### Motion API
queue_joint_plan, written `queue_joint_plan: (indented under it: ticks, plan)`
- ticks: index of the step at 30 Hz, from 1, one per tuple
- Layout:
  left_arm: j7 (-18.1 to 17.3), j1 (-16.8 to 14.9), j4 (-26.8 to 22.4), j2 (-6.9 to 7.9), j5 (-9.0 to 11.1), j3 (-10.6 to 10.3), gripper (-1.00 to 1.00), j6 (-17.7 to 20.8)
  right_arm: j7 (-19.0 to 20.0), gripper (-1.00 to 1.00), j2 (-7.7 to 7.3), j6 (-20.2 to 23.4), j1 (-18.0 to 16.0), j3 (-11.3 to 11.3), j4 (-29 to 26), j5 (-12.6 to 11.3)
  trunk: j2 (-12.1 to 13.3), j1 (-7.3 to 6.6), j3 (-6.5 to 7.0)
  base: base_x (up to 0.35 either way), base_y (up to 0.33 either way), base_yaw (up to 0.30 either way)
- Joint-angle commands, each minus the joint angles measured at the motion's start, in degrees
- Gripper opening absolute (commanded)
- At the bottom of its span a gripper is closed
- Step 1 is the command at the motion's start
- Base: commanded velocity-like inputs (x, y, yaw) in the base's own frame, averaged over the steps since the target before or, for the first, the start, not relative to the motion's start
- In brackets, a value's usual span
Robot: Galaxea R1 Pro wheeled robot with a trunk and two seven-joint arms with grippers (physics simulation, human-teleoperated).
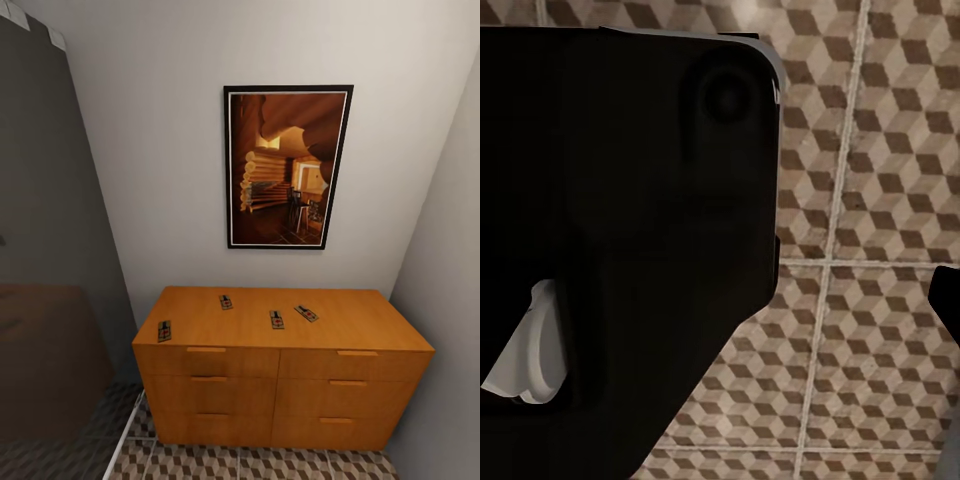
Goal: Take the four mousetraps from the cabinet in the bathroom and place them on the bathroom floor. Make sure all four end up on the same floor surface, and ensure that at least two of them are either under or directly next to the same bathroom sink.
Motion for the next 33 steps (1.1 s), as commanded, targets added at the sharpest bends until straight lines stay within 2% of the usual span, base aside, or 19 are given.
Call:
queue_joint_plan:
  ticks: [1, 29, 33]
  plan:
    - [0.0, 0.0, 0.0, -0.02, 0.4, 0.2, 1.0, 0.0, 0.0, 1.0, -0.01, -0.2, 0.0, 0.0, 0.1, 0.0, 0.0, 0.02, -0.02, 0.0, 0.0, 0.0]
    - [-0.2, 0.0, -0.2, -0.03, 0.1, 0.1, 1.0, -0.1, 0.0, 1.0, -0.02, -0.8, 0.0, -0.2, -0.2, -0.1, 0.0, 0.02, -0.02, 0.0, 0.0, 0.0]
    - [-0.7, -0.4, -3.9, -0.01, 0.2, 0.1, 1.0, 0.9, -0.2, 1.0, -0.12, -1.2, 0.0, -0.2, -0.6, -0.1, 0.0, 0.02, -0.02, 0.0, 0.0, 0.0]
